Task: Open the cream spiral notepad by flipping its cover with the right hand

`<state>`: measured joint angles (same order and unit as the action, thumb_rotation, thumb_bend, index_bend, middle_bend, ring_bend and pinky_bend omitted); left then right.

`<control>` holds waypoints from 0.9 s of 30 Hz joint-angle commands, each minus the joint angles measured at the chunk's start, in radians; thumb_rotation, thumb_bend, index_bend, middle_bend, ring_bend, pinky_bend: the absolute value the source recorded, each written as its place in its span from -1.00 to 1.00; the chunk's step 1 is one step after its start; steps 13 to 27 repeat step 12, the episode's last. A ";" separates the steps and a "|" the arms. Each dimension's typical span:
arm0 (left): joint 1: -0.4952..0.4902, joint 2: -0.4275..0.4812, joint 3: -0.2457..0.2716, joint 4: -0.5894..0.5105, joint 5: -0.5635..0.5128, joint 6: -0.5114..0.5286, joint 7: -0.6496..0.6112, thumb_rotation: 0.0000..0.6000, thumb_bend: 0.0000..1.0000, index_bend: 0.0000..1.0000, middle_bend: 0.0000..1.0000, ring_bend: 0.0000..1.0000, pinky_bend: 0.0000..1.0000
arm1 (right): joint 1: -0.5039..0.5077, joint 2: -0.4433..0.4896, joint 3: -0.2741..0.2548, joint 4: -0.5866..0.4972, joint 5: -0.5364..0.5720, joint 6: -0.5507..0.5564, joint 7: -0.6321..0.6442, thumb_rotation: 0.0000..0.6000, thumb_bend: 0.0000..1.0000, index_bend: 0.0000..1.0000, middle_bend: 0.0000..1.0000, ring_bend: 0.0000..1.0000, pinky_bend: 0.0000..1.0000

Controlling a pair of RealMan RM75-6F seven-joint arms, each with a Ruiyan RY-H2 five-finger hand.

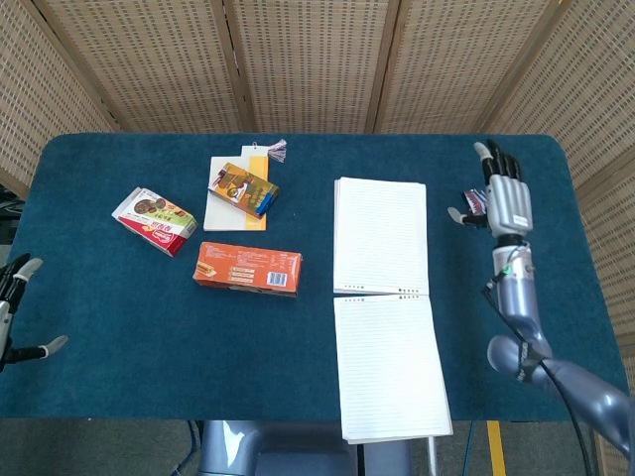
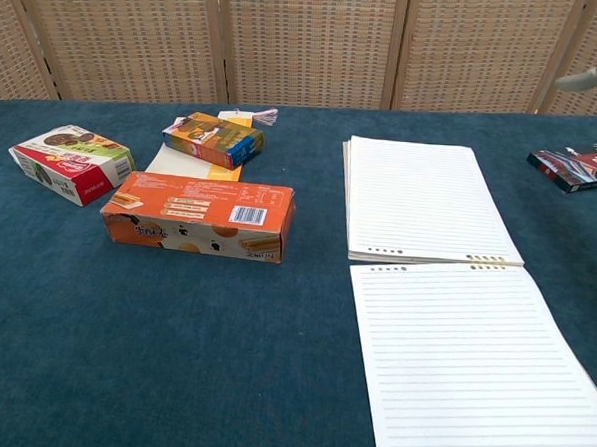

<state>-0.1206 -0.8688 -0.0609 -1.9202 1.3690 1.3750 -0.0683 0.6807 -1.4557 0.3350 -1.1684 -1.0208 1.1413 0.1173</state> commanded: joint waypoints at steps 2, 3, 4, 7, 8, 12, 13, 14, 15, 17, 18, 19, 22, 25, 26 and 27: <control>0.021 0.004 0.021 0.007 0.058 0.030 -0.027 1.00 -1.00 -1.00 -1.00 -1.00 -1.00 | -0.250 0.117 -0.151 -0.218 -0.232 0.284 0.154 1.00 -1.00 -1.00 -1.00 -1.00 -1.00; 0.024 0.002 0.024 0.008 0.064 0.034 -0.026 1.00 -1.00 -1.00 -1.00 -1.00 -1.00 | -0.280 0.125 -0.172 -0.238 -0.257 0.319 0.156 1.00 -1.00 -1.00 -1.00 -1.00 -1.00; 0.026 -0.001 0.026 0.010 0.069 0.039 -0.023 1.00 -1.00 -1.00 -1.00 -1.00 -1.00 | -0.307 0.133 -0.191 -0.256 -0.281 0.351 0.156 1.00 -1.00 -1.00 -1.00 -1.00 -1.00; 0.034 -0.016 0.033 0.015 0.087 0.054 0.000 1.00 -1.00 -1.00 -1.00 -1.00 -1.00 | -0.388 0.156 -0.250 -0.300 -0.343 0.441 0.131 1.00 -1.00 -1.00 -1.00 -1.00 -1.00; 0.036 -0.022 0.035 0.017 0.092 0.059 0.006 1.00 -1.00 -1.00 -1.00 -1.00 -1.00 | -0.410 0.160 -0.261 -0.311 -0.353 0.465 0.120 1.00 -1.00 -1.00 -1.00 -1.00 -1.00; 0.050 -0.047 0.032 0.026 0.084 0.090 0.049 1.00 -1.00 -1.00 -1.00 -1.00 -1.00 | -0.486 0.154 -0.284 -0.320 -0.365 0.555 0.011 1.00 -1.00 -1.00 -1.00 -1.00 -1.00; 0.050 -0.047 0.032 0.026 0.084 0.090 0.049 1.00 -1.00 -1.00 -1.00 -1.00 -1.00 | -0.486 0.154 -0.284 -0.320 -0.365 0.555 0.011 1.00 -1.00 -1.00 -1.00 -1.00 -1.00; 0.050 -0.047 0.032 0.026 0.084 0.090 0.049 1.00 -1.00 -1.00 -1.00 -1.00 -1.00 | -0.486 0.154 -0.284 -0.320 -0.365 0.555 0.011 1.00 -1.00 -1.00 -1.00 -1.00 -1.00; 0.050 -0.047 0.032 0.026 0.084 0.090 0.049 1.00 -1.00 -1.00 -1.00 -1.00 -1.00 | -0.486 0.154 -0.284 -0.320 -0.365 0.555 0.011 1.00 -1.00 -1.00 -1.00 -1.00 -1.00; 0.050 -0.047 0.032 0.026 0.084 0.090 0.049 1.00 -1.00 -1.00 -1.00 -1.00 -1.00 | -0.486 0.154 -0.284 -0.320 -0.365 0.555 0.011 1.00 -1.00 -1.00 -1.00 -1.00 -1.00; 0.050 -0.047 0.032 0.026 0.084 0.090 0.049 1.00 -1.00 -1.00 -1.00 -1.00 -1.00 | -0.486 0.154 -0.284 -0.320 -0.365 0.555 0.011 1.00 -1.00 -1.00 -1.00 -1.00 -1.00; 0.050 -0.047 0.032 0.026 0.084 0.090 0.049 1.00 -1.00 -1.00 -1.00 -1.00 -1.00 | -0.486 0.154 -0.284 -0.320 -0.365 0.555 0.011 1.00 -1.00 -1.00 -1.00 -1.00 -1.00; 0.050 -0.047 0.032 0.026 0.084 0.090 0.049 1.00 -1.00 -1.00 -1.00 -1.00 -1.00 | -0.486 0.154 -0.284 -0.320 -0.365 0.555 0.011 1.00 -1.00 -1.00 -1.00 -1.00 -1.00; 0.050 -0.047 0.032 0.026 0.084 0.090 0.049 1.00 -1.00 -1.00 -1.00 -1.00 -1.00 | -0.486 0.154 -0.284 -0.320 -0.365 0.555 0.011 1.00 -1.00 -1.00 -1.00 -1.00 -1.00; 0.050 -0.047 0.032 0.026 0.084 0.090 0.049 1.00 -1.00 -1.00 -1.00 -1.00 -1.00 | -0.486 0.154 -0.284 -0.320 -0.365 0.555 0.011 1.00 -1.00 -1.00 -1.00 -1.00 -1.00; 0.050 -0.047 0.032 0.026 0.084 0.090 0.049 1.00 -1.00 -1.00 -1.00 -1.00 -1.00 | -0.486 0.154 -0.284 -0.320 -0.365 0.555 0.011 1.00 -1.00 -1.00 -1.00 -1.00 -1.00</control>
